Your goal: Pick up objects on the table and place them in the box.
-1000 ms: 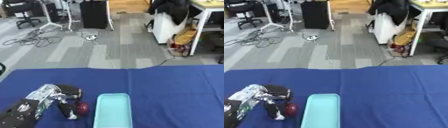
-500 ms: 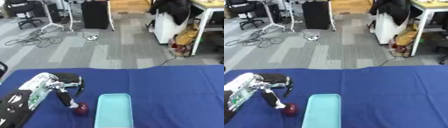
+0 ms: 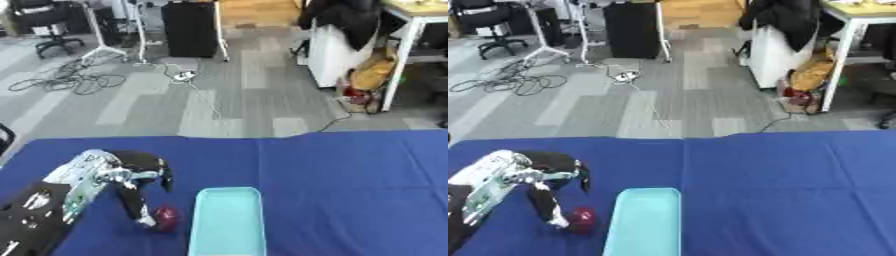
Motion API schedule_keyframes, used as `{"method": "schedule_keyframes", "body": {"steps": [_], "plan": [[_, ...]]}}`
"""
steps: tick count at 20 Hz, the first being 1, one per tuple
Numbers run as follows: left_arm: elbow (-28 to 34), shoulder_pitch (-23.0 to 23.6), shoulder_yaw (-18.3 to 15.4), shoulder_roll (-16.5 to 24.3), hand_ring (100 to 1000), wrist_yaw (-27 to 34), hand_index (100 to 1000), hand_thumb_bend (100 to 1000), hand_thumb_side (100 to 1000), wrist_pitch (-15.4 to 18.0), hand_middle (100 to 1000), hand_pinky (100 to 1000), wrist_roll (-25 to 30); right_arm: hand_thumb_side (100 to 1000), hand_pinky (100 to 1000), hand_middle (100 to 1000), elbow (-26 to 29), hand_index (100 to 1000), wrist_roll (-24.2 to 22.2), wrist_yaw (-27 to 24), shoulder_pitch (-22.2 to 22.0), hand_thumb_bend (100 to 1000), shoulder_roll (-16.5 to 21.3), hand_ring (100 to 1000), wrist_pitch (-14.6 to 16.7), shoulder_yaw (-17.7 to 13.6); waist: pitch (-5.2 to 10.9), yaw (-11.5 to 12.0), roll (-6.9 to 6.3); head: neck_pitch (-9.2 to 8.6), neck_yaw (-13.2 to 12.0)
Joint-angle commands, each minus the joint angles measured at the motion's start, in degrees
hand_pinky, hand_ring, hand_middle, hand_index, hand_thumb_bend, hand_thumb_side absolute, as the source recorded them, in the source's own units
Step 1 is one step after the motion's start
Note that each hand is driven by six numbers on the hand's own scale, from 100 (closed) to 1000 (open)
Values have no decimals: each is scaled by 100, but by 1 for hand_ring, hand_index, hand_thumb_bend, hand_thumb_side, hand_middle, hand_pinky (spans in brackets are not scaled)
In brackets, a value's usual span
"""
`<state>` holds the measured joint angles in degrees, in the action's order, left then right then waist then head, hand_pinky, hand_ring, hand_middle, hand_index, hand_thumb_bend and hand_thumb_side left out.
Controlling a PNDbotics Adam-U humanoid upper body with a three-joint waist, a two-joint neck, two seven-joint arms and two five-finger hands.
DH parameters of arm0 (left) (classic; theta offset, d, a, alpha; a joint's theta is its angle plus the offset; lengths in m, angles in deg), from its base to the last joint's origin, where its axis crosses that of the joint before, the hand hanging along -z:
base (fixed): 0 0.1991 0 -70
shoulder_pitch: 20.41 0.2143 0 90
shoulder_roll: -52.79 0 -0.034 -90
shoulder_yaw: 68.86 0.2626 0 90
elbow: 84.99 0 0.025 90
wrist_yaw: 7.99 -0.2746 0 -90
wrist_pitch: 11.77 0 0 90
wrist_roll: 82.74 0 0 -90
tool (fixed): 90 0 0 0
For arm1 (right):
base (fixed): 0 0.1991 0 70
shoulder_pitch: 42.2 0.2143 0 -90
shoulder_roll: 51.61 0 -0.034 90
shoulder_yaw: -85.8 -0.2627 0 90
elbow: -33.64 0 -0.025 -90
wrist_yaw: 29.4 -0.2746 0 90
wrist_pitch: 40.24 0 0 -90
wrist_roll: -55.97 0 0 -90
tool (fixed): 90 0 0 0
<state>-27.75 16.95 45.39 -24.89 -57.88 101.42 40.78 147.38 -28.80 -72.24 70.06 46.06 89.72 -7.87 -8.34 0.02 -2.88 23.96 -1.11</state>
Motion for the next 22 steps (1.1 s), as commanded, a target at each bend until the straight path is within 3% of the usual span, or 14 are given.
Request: {"method": "schedule_keyframes", "body": {"steps": [1, 8, 11, 12, 14, 17, 22], "plan": [[-118, -37, -36, -23, 357, -127, 741, 581, 517, 67, 702, 100, 43, 758, 127, 260, 85, 514, -4, -35, 80, 100, 72, 263, 0, -32, 90, -19, 25, -36, -98], [-337, 15, -57, -152, 288, -290, 713, 604, 485, 181, 611, 100, -11, 757, 127, 259, 85, 514, -14, -54, 102, 100, 56, 262, -17, -30, 80, -42, 30, -29, -148], [-363, 18, -76, -155, 191, -298, 635, 620, 394, 204, 484, 100, -98, 755, 127, 259, 85, 515, -16, -57, 98, 100, 57, 262, -17, -32, 82, -39, 31, -33, -146], [-371, 20, -78, -155, 206, -291, 647, 622, 403, 207, 502, 100, -128, 756, 127, 259, 85, 515, -16, -58, 97, 100, 58, 262, -16, -33, 83, -37, 31, -33, -147], [-392, 26, -81, -158, 112, -270, 567, 599, 348, 205, 382, 100, -184, 756, 127, 259, 85, 515, -16, -59, 95, 100, 60, 262, -14, -34, 84, -36, 31, -42, -150], [-419, 41, -84, -165, 100, -224, 400, 543, 279, 181, 188, 100, -278, 756, 127, 259, 85, 515, -12, -59, 95, 100, 59, 262, -13, -36, 83, -35, 32, -55, -149], [-258, 29, -123, -99, 100, 7, 337, 537, 210, 113, 100, 100, -673, 755, 126, 259, 85, 515, -15, -50, 79, 100, 67, 262, -6, -38, 84, -16, 31, -34, -158]]}}
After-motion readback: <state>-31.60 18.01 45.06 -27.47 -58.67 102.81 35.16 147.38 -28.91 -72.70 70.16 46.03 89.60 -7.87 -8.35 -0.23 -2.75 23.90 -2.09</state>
